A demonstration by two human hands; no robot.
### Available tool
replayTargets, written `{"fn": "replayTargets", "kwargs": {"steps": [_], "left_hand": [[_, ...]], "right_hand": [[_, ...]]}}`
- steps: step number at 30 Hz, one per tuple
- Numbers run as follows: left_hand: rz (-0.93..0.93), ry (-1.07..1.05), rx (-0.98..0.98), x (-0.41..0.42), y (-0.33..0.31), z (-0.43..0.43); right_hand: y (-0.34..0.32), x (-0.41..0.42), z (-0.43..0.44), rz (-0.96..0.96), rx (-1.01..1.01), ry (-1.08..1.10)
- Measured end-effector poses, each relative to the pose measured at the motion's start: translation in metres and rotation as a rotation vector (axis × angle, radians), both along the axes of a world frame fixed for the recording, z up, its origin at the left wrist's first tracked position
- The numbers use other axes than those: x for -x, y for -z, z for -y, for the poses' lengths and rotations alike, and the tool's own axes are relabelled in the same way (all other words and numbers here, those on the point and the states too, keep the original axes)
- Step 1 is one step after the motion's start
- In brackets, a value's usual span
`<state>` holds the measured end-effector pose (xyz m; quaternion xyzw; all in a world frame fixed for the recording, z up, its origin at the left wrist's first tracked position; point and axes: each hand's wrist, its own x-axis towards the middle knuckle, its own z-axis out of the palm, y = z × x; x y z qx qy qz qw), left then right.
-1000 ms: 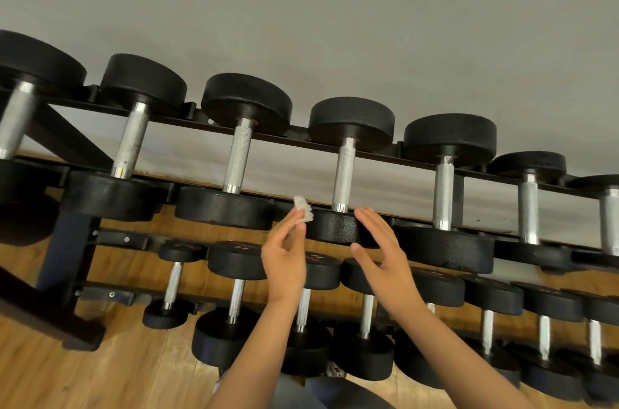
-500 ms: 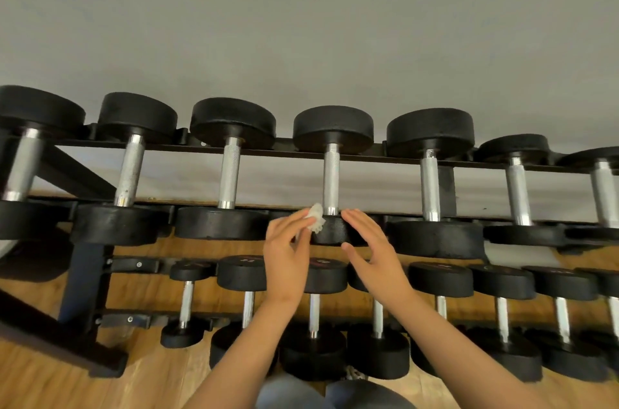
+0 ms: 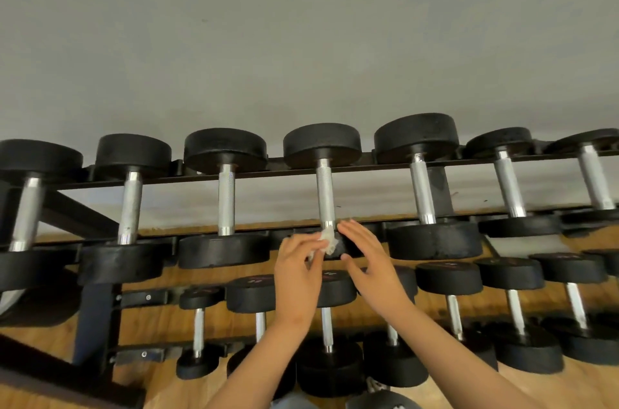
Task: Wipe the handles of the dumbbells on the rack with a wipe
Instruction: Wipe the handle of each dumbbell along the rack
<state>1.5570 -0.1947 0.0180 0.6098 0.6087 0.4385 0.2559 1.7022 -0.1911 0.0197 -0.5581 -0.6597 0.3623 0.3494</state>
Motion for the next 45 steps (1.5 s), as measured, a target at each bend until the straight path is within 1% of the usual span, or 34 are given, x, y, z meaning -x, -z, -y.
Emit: {"fn": "replayTargets", "kwargs": {"steps": [3,6,11,15,17,19,21,24,26,28,30,32,35,38,40,41,43,45], "left_hand": [[-0.023,0.056,0.016,0.004,0.004,0.006],[-0.033,0.115,0.039,0.012,-0.003,-0.006],[0.009,0.1,0.037,0.013,-0.011,-0.022],[0.127,0.151,0.092,0.015,-0.018,-0.03],[0.208,0.195,0.141,0.011,-0.028,-0.039],[0.236,0.228,0.151,0.005,-0.037,-0.051],[0.246,0.242,0.152,-0.001,-0.041,-0.061],[0.275,0.228,0.186,-0.002,-0.042,-0.069],[0.278,0.199,0.196,-0.002,-0.041,-0.072],[0.308,0.204,0.211,-0.004,-0.043,-0.073],[0.345,0.239,0.23,-0.006,-0.044,-0.073],[0.388,0.264,0.248,-0.007,-0.045,-0.071],[0.449,0.258,0.269,-0.004,-0.044,-0.069],[0.466,0.244,0.288,-0.002,-0.041,-0.069],[0.467,0.185,0.272,-0.004,-0.038,-0.068],[0.438,0.119,0.241,-0.005,-0.033,-0.068],[0.342,-0.043,0.177,-0.008,-0.022,-0.071],[0.237,-0.142,0.179,-0.013,-0.009,-0.075]], "right_hand": [[0.002,0.002,0.0,-0.012,0.006,0.017],[0.001,0.004,-0.002,-0.05,-0.016,0.068],[-0.007,0.006,-0.01,-0.033,-0.01,0.119],[-0.024,0.005,-0.023,-0.117,0.052,0.126],[-0.03,0.003,-0.031,-0.125,0.052,0.123],[-0.034,0.003,-0.041,-0.125,0.037,0.13],[-0.036,0.001,-0.049,-0.078,-0.031,0.167],[-0.039,-0.005,-0.055,0.087,-0.198,0.286],[-0.041,-0.005,-0.056,0.165,-0.302,0.253],[-0.041,-0.001,-0.055,0.205,-0.353,0.145],[-0.037,0.0,-0.055,0.169,-0.317,0.111],[-0.033,-0.003,-0.057,0.1,-0.224,0.109],[-0.029,-0.009,-0.064,0.014,-0.097,0.021],[-0.028,-0.011,-0.069,-0.006,0.006,-0.019],[-0.026,-0.012,-0.074,-0.045,0.085,0.001],[-0.024,-0.013,-0.077,-0.053,0.124,0.022],[-0.016,-0.017,-0.082,-0.018,0.203,0.058],[-0.007,-0.022,-0.088,0.033,0.277,0.064]]}}
